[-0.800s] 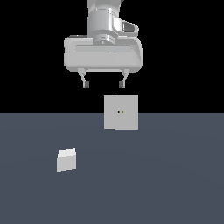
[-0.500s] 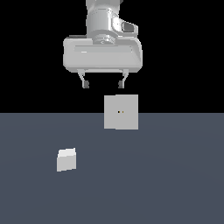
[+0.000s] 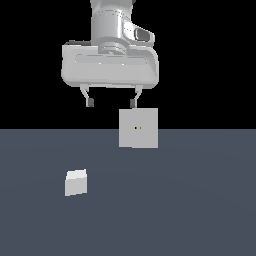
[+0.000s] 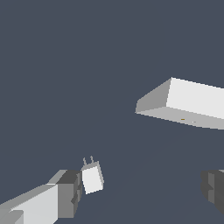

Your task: Plug the charger into the wall socket.

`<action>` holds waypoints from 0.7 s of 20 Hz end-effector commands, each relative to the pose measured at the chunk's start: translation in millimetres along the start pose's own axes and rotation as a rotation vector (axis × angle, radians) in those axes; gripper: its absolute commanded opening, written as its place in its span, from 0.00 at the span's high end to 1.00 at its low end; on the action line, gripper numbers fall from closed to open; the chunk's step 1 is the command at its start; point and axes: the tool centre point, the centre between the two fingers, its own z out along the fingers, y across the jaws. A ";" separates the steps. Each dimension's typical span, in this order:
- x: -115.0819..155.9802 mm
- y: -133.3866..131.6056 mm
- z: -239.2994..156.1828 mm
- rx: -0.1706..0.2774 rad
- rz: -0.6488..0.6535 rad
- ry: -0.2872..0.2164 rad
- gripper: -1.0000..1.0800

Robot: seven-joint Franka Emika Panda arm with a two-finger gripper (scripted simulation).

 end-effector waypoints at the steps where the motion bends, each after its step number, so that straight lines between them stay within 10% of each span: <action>1: -6.7 -5.9 7.4 0.003 -0.025 0.014 0.04; 14: -49.2 -40.1 58.1 0.024 -0.187 0.111 0.04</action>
